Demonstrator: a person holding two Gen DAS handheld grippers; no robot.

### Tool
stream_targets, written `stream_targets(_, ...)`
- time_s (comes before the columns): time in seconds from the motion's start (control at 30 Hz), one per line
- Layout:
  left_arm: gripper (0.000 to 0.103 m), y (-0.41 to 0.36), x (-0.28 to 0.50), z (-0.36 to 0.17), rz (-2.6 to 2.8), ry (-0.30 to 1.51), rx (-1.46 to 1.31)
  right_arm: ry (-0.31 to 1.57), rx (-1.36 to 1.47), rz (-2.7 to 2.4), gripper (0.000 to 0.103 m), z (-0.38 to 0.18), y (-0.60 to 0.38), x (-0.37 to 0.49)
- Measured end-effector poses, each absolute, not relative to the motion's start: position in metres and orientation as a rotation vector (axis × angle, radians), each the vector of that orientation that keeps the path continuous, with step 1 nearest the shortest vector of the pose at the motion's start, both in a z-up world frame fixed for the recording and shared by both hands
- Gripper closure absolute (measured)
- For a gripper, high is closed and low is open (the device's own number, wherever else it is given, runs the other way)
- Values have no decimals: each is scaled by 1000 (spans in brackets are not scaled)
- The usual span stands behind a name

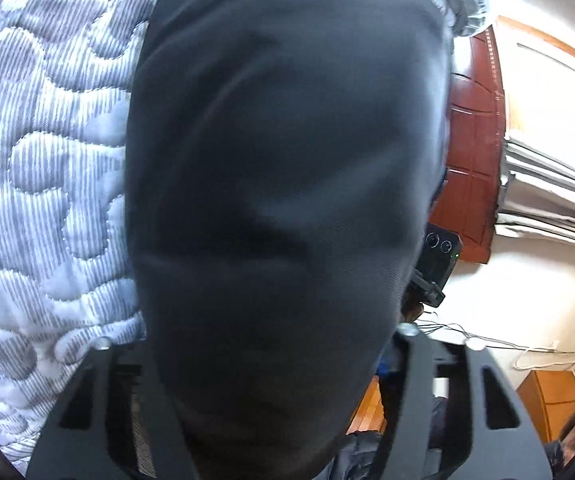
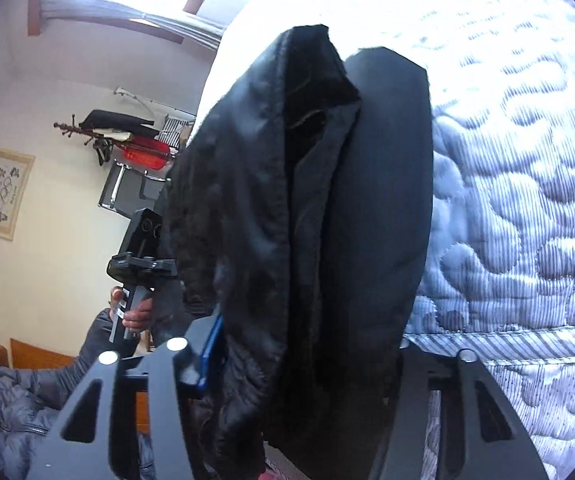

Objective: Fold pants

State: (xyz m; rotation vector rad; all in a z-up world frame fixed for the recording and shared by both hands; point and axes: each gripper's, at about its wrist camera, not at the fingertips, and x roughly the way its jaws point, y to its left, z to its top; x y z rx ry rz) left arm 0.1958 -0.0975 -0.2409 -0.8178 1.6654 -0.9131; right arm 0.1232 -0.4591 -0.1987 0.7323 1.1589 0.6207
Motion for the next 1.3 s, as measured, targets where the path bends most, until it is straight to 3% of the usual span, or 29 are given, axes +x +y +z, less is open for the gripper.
stream_targets(0.17, 67, -103, 190, -234, -962, 1618, -850, 1115, 723, 625, 61, -176, -454, 123)
stream_targets(0.47, 67, -110, 192, -196, -1034, 1464, -863, 1023, 660, 648, 62, -125, -446, 140)
stream_targets(0.77, 67, -76, 239, -151, -1000, 1342, -836, 973, 595, 715, 62, -85, -423, 212)
stream_targets(1.13, 61, -73, 329, -181, -837, 1381, -772, 1088, 657, 676, 62, -149, -404, 325)
stream_targets(1.23, 56, -73, 335, -195, -801, 1416, -778, 1139, 690, 636, 59, -177, -407, 338)
stream_targets(1.3, 47, -57, 349, -208, -813, 1405, -798, 1143, 732, 630, 55, -188, -414, 339)
